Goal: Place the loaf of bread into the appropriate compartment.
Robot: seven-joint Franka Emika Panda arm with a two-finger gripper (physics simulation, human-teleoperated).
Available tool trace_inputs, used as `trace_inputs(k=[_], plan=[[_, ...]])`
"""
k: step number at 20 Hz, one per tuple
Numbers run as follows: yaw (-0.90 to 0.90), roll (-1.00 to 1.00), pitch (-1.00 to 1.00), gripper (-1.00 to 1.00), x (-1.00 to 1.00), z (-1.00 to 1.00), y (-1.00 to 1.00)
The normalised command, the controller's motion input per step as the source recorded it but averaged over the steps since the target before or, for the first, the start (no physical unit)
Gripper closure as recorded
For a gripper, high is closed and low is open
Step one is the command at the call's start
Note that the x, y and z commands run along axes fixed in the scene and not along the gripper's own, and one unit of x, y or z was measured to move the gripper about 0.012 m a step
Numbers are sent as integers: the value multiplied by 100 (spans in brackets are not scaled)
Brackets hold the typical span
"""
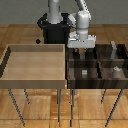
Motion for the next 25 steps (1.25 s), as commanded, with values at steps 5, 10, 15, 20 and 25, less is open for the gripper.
trace_inputs(k=[5,10,15,20,25], plan=[[0,0,0,-100,80,0,0],[0,0,0,-100,0,0,0],[0,0,0,-100,0,0,0],[0,0,0,-100,0,0,0],[0,0,0,-100,0,0,0]])
